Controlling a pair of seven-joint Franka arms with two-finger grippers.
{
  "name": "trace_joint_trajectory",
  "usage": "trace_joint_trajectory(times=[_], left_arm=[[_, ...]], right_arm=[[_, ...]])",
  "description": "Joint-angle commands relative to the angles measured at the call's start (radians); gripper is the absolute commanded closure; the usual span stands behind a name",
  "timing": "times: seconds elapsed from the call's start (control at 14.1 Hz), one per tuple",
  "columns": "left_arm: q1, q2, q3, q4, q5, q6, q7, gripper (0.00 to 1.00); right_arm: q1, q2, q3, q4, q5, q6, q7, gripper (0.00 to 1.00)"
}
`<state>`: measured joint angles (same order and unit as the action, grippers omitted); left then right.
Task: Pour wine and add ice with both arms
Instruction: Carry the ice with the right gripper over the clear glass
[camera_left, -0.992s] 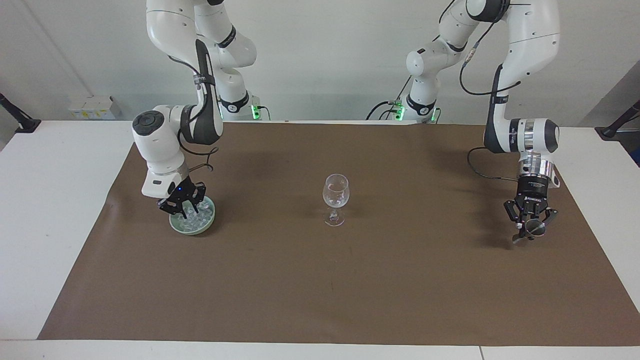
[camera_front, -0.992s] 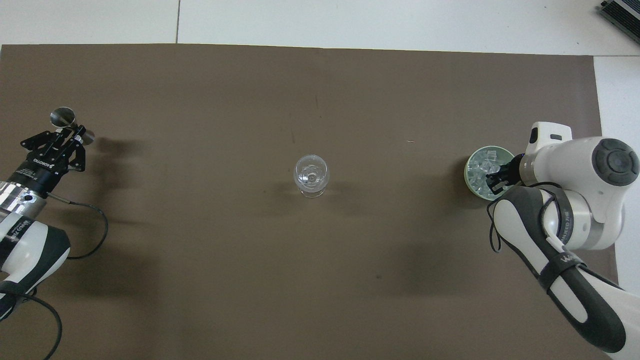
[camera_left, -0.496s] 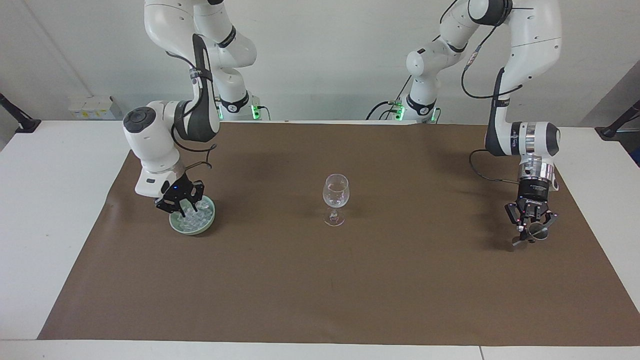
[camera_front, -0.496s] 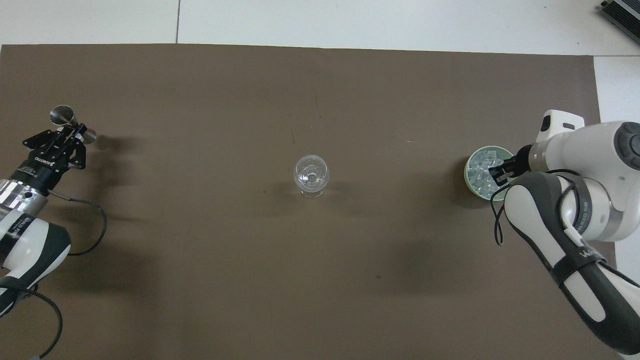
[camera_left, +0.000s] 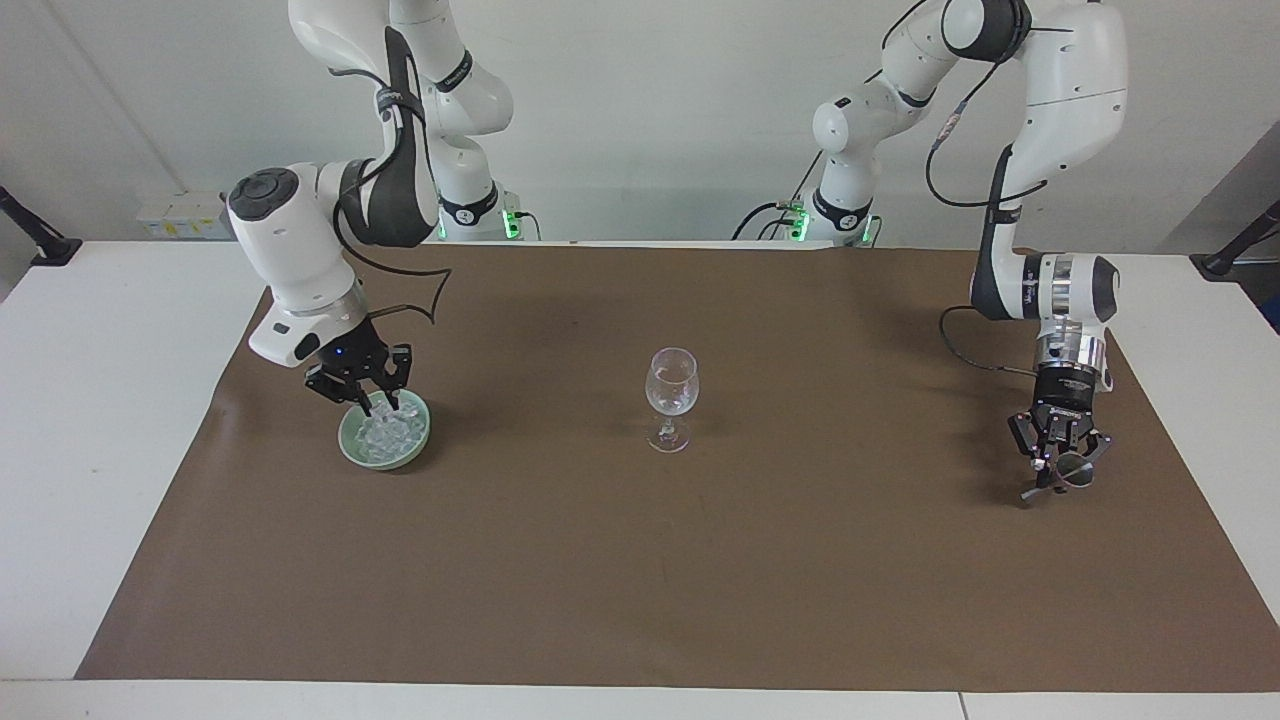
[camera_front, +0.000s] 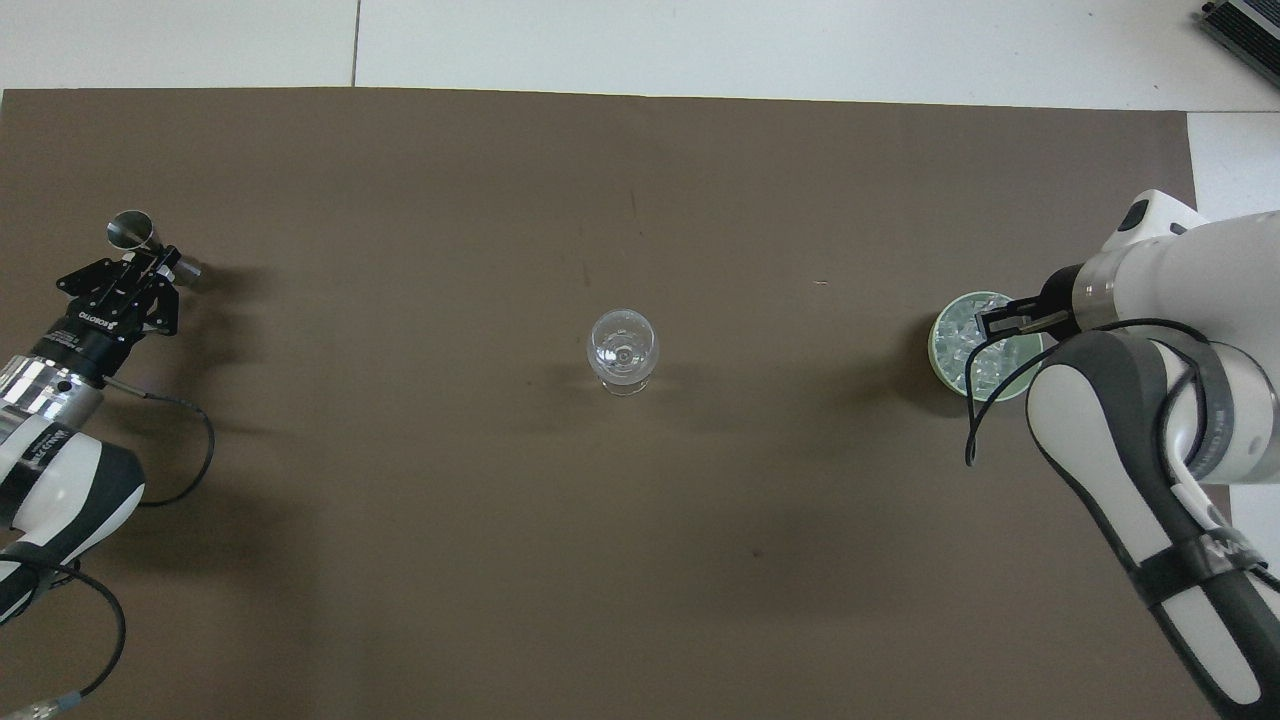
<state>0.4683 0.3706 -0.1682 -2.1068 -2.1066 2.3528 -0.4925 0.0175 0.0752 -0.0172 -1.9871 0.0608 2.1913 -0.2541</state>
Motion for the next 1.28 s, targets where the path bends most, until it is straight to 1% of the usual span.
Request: trace_joint_trajectory(times=[0.0,0.21,0.35,0.57,0.78,0.85,1.21], left_arm=[[0.024,0.03,-0.005,0.033,0.019,-0.029,-0.015,1.0],[0.024,0.031,-0.005,0.031,0.019,-0.029,-0.012,1.0],[0.026,0.031,-0.007,0.031,0.019,-0.029,-0.012,1.0],[0.026,0.033,-0.007,0.03,0.017,-0.026,-0.011,1.0],[0.026,0.034,-0.007,0.028,0.017,-0.026,-0.009,0.99],[0.026,0.034,-0.007,0.028,0.017,-0.026,-0.009,0.99],[0.024,0.037,-0.007,0.028,0.017,-0.024,-0.009,0.99]], right_arm=[[-0.01,-0.021,0.049,0.071,0.02,-0.095,0.14,1.0],[-0.008,-0.023,0.089,0.148,0.02,-0.192,0.24,1.0],[-0.008,-0.023,0.132,0.197,0.02,-0.257,0.33,1.0],[-0.008,-0.023,0.212,0.246,0.019,-0.286,0.502,1.0],[-0.007,-0.021,0.304,0.254,0.013,-0.254,0.66,1.0],[-0.007,-0.021,0.321,0.254,0.013,-0.24,0.697,1.0],[-0.001,-0.006,0.423,0.246,0.019,-0.093,0.881,1.0]])
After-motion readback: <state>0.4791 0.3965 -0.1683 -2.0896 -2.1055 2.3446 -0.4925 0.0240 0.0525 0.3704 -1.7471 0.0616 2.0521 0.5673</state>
